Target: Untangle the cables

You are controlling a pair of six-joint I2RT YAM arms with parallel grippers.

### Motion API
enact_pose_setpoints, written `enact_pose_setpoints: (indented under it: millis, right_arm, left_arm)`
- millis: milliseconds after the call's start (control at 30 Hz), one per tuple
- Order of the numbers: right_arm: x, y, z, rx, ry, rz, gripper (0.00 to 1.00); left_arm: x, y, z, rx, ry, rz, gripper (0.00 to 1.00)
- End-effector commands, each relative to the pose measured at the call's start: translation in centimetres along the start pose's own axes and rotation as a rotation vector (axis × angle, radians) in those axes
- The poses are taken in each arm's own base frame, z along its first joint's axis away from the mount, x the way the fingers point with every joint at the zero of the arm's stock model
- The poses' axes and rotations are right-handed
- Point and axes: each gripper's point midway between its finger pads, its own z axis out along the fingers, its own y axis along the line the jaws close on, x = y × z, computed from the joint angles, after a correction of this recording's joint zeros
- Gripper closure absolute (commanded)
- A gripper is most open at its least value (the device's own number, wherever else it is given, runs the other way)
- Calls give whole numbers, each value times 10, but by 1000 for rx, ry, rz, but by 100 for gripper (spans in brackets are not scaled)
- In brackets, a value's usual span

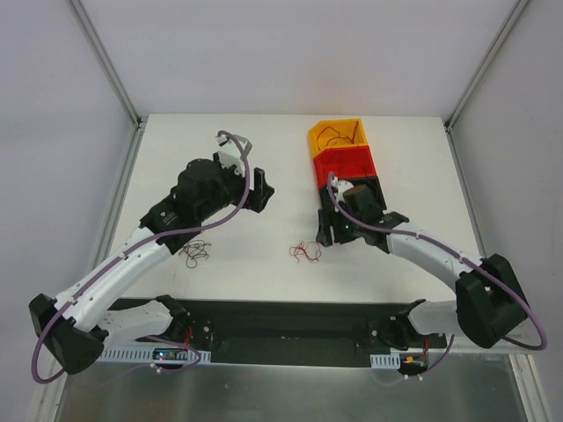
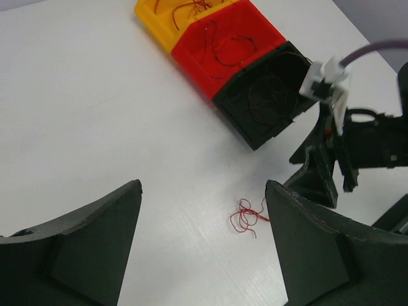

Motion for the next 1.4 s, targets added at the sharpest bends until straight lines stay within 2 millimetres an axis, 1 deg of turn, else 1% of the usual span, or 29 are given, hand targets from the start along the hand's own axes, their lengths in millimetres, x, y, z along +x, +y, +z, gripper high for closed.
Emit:
enact_pose_setpoints:
  millis: [0,67,133,200,333,400,433,467,500,533,600,700,767,867,900,967,1033,1100,1200,1300,1367]
  right_arm:
    - [15,51,4,-243,-66,43,32]
    - [22,60,9,-296,-66,68,37]
    - [27,60,17,-291,-58,99,42]
    - [29,60,25,-292,-46,103,49]
    - [29,62,38,-275,-20,90,72]
    - [28,61,38,-256,-16,72,87]
    - [28,60,37,-248,-18,69,95]
    - [24,60,33,-245,-27,66,99]
    - [19,62,27,-248,-44,67,100]
    - [15,65,20,-262,-56,71,100]
    - [-2,79,-3,-332,-123,63,100]
    - [-19,107,-32,-483,-175,35,100]
    - [-29,119,-49,-555,-204,12,100]
    - [-40,131,-67,-632,-249,3,100]
    - [-43,135,-74,-659,-267,6,100]
    - [-53,142,-87,-706,-314,10,99]
    - [-61,145,-98,-725,-352,18,100]
    - [-69,143,-107,-714,-388,38,100]
    - [-77,138,-115,-707,-413,79,100]
    - [-80,145,-123,-748,-405,88,100]
    - [-80,150,-128,-775,-399,90,100]
  left_arm:
    - [7,-28,17,143,126,-8,23]
    - [17,-33,25,166,183,-23,25]
    - [25,-38,31,195,222,-36,28]
    - [29,-42,33,220,244,-40,29]
    - [33,-50,35,271,268,-32,34]
    - [34,-53,34,292,276,-27,41]
    - [34,-57,33,315,277,-24,46]
    - [34,-63,32,354,283,-20,50]
    - [32,-70,29,394,286,-19,54]
    - [33,-78,27,447,295,-21,55]
    - [35,-94,21,540,311,-28,51]
    - [32,-107,15,623,306,-39,42]
    - [31,-110,13,639,301,-38,39]
    - [29,-109,12,638,283,-27,38]
    - [29,-109,12,635,279,-24,39]
    - [30,-109,12,637,275,-20,42]
    - [30,-110,11,640,276,-19,48]
    - [30,-112,10,657,275,-19,51]
    - [28,-118,5,691,265,-10,52]
    - [30,-120,5,682,257,11,52]
    - [33,-119,7,664,257,23,56]
